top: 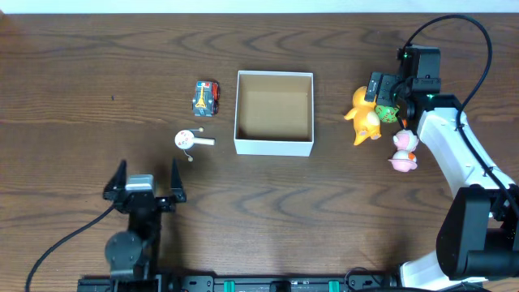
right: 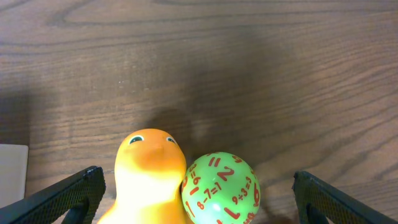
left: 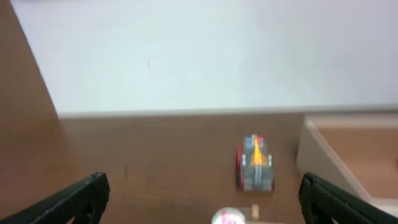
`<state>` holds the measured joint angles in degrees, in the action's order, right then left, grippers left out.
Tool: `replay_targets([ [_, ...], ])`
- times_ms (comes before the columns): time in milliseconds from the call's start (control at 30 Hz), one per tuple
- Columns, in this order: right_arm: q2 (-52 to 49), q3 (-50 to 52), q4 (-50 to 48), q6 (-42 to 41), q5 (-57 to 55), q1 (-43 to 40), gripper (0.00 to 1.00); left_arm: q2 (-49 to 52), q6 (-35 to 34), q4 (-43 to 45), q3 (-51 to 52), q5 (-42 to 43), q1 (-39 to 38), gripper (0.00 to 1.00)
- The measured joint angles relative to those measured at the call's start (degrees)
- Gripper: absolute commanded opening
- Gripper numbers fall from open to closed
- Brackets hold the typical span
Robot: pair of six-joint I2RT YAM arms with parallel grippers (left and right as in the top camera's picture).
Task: Pack container
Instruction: 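Reach the left gripper forward over the red toy fire truck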
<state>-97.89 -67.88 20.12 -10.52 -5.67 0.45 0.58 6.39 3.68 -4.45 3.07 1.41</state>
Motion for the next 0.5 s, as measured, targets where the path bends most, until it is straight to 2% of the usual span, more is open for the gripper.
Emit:
replay_targets([
  [133,0.0,0.0,0.0,0.0,0.0,0.0,0.99,1.0,-0.1,-0.2,-3.3,0.1,0.0,0.98],
  [233,0.0,0.0,0.0,0.0,0.0,0.0,0.99,5.4,-0.1,-0.8,-9.8,0.2,0.0,0.98],
  [333,0.0,0.0,0.0,0.0,0.0,0.0,0.99,13.4,-0.1,-0.6,-18.6,0.2,0.0,0.98],
  [500,0.0,0.0,0.0,0.0,-0.2,0.0,0.99,32.9,-0.1,-3.4,-35.4,0.2,0.0,0.98],
])
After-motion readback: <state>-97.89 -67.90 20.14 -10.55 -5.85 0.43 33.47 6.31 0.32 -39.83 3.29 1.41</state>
